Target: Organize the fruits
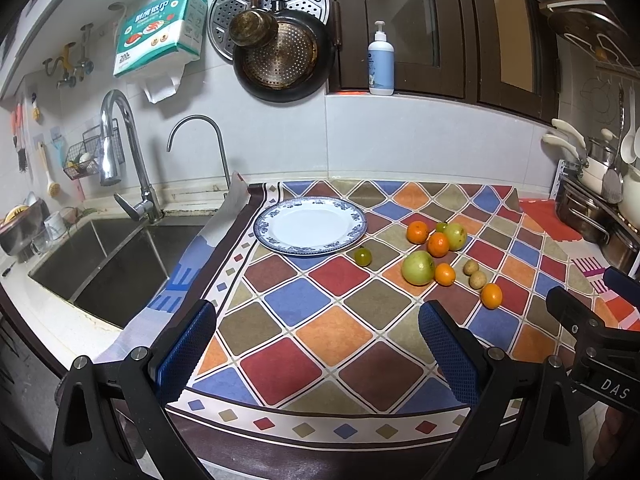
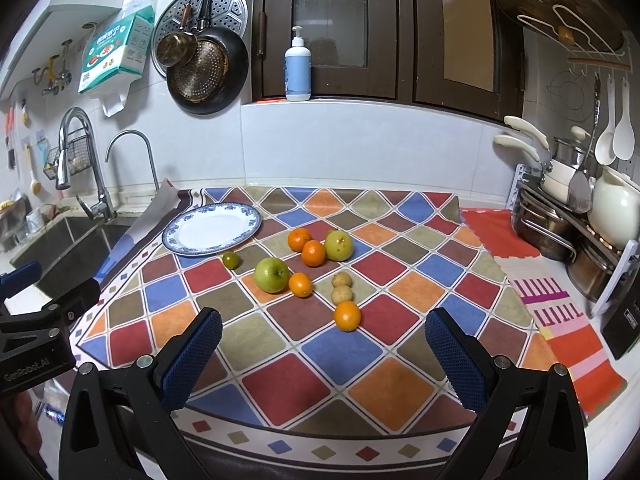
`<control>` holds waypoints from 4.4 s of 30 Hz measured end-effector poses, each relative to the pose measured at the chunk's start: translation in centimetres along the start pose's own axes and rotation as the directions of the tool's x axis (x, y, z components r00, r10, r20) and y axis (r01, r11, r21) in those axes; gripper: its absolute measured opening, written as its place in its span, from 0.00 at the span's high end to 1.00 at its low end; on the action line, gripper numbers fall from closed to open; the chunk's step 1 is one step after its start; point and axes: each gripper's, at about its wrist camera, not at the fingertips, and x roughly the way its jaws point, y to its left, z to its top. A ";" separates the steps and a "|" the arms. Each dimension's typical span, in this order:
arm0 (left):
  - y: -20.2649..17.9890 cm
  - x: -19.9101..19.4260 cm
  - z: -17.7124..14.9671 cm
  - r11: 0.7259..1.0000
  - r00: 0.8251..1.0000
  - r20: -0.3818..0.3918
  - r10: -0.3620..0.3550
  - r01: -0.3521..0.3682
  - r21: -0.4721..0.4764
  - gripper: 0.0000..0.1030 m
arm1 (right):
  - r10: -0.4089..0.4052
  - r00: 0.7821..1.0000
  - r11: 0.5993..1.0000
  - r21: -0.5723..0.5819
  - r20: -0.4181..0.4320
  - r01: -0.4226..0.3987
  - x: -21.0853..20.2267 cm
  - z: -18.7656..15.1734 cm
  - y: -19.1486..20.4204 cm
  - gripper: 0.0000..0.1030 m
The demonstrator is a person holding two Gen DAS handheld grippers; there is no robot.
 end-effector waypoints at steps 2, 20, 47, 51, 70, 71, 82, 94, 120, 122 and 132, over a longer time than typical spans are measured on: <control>0.0 0.0 0.0 1.000 1.000 0.001 -0.002 0.002 -0.001 0.00 | 0.000 1.000 1.000 0.001 0.002 0.000 0.0 0.0 0.0 0.01; 0.4 1.6 0.6 1.000 1.000 -0.010 -0.024 0.024 0.012 0.00 | -0.008 1.000 1.000 0.002 -0.018 0.008 0.9 0.3 0.9 0.01; -5.2 13.5 3.9 0.851 0.922 -0.072 -0.380 0.379 0.363 0.15 | -0.117 0.975 0.985 0.100 -0.187 0.138 10.0 -0.2 0.2 0.14; -6.6 15.6 3.6 0.839 0.917 -0.115 -0.383 0.397 0.371 0.18 | -0.080 0.970 0.988 0.114 -0.229 0.108 12.3 -0.4 -0.8 0.19; -10.5 22.7 2.4 0.748 0.837 -0.301 -0.457 0.545 0.379 0.37 | -0.008 0.937 0.984 0.165 -0.348 0.069 18.5 -1.7 -2.7 0.41; -10.6 22.9 2.3 0.747 0.836 -0.304 -0.458 0.547 0.378 0.39 | -0.007 0.936 0.984 0.165 -0.352 0.069 18.7 -1.7 -2.7 0.42; -11.0 23.8 1.8 0.745 0.815 -0.335 -0.473 0.573 0.342 0.51 | 0.023 0.925 0.984 0.171 -0.379 0.046 19.7 -1.8 -2.7 0.65; -9.5 21.8 2.5 0.801 0.845 -0.293 -0.447 0.524 0.290 0.52 | 0.048 0.938 0.988 0.152 -0.344 0.005 18.7 -1.0 -2.0 0.67; -0.1 16.7 7.4 0.938 0.956 -0.102 -0.275 0.290 0.189 0.52 | 0.225 0.962 0.974 0.019 -0.154 -0.225 16.4 6.3 5.2 0.67; 0.6 16.8 7.8 0.944 0.965 -0.086 -0.248 0.261 0.201 0.52 | 0.235 0.962 0.971 -0.001 -0.141 -0.238 16.8 7.1 6.1 0.67; 4.2 20.3 9.9 0.963 0.982 -0.070 -0.175 0.185 0.194 0.52 | 0.274 0.951 0.955 -0.078 -0.141 -0.287 21.0 10.5 10.3 0.67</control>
